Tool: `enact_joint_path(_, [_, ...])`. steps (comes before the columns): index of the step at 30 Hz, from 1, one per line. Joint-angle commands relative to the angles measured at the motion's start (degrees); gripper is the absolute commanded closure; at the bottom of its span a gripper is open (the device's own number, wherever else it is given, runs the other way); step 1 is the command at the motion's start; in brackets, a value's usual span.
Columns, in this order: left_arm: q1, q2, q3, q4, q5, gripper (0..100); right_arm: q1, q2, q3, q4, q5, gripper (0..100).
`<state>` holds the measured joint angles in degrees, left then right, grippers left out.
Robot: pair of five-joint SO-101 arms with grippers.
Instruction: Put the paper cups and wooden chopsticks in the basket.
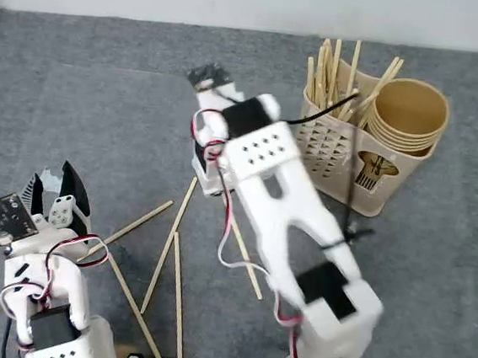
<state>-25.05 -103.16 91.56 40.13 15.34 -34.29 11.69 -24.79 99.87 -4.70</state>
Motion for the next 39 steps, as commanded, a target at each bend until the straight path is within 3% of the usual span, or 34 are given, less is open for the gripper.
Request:
enact_joint_path(1, [0.1,-1.1,-0.3,-1.5,0.4,83,2.6,-12.1,-1.0,1.9,0.6,99.1])
enact_joint_path(8, [0.1,-1.1,-0.3,-1.5,0.4,83,9.8,-25.6,-1.0,-3.6,6.2,99.1])
enact_joint_path(21, [0.1,-1.1,-0.3,-1.5,0.4,83,27.8,-34.1,-0.7,-36.7,6.8,99.1])
enact_joint_path(26, [0.1,-1.1,-0.3,-1.5,0.4,83,31.1,-33.5,0.0,-43.6,6.2,99.1])
enact_joint_path(30, [0.1,-1.1,-0.3,-1.5,0.4,83,31.2,-33.8,8.1,-53.5,6.2,99.1])
enact_joint_path(35, [0.1,-1.1,-0.3,-1.5,0.4,83,31.3,-34.6,25.5,-77.0,6.8,99.1])
enact_joint_path(39, [0.1,-1.1,-0.3,-1.5,0.4,83,31.1,-36.2,37.1,-90.1,6.8,99.1])
